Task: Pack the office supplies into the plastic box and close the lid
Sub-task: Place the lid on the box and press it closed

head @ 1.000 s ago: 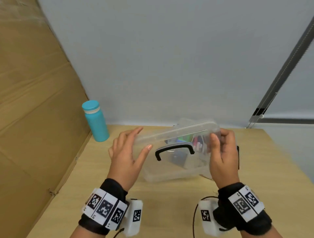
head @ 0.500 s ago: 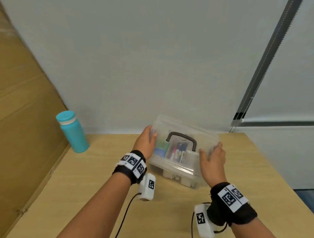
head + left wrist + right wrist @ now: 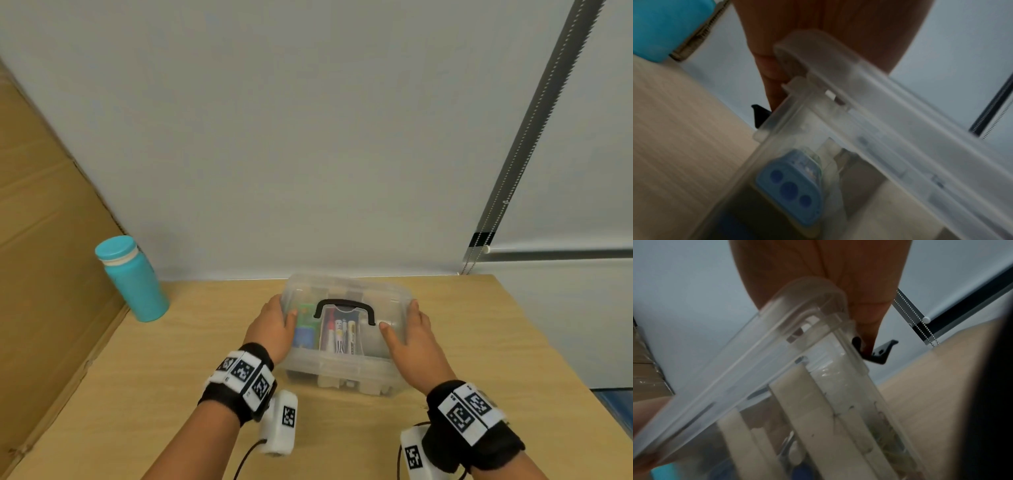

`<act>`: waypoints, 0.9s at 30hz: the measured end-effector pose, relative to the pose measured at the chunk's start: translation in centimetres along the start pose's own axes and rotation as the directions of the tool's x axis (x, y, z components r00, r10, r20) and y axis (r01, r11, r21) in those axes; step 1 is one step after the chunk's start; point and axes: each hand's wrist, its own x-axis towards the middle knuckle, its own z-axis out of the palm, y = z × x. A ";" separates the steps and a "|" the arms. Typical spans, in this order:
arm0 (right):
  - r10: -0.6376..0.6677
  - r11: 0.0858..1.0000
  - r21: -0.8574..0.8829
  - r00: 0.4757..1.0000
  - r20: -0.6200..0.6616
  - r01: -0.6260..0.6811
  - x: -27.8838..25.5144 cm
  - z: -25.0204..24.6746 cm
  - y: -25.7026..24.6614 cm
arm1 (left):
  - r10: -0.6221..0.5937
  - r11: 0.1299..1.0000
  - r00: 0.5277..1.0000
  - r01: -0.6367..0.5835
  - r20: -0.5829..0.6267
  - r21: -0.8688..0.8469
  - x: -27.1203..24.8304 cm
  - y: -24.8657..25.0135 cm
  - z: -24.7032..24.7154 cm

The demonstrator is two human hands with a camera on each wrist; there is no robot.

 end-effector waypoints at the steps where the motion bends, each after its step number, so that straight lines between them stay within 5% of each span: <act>1: -0.022 0.999 -0.023 0.999 0.031 0.022 0.2 -0.1 0.0 | -0.003 1.000 1.000 0.003 -0.023 0.003 -0.8 -0.5 0.0; 10: -0.044 0.993 -0.110 0.995 0.085 0.053 1.7 0.4 -0.2 | -0.020 0.993 0.992 0.035 -0.128 0.111 -1.5 -1.5 0.3; 17: 0.003 0.978 -0.210 0.997 0.082 0.015 3.1 0.9 -0.3 | -0.142 0.979 0.976 0.164 -0.167 0.122 -1.0 -0.7 0.4; 24: 0.011 0.986 -0.165 0.998 0.070 0.000 3.2 1.0 0.0 | -0.276 0.928 0.961 0.267 0.004 -0.258 -1.0 -1.1 0.5; 27: 0.029 0.989 -0.143 0.996 0.079 -0.018 3.1 0.9 0.1 | -0.325 0.907 0.943 0.332 0.072 -0.257 -0.9 -1.2 0.5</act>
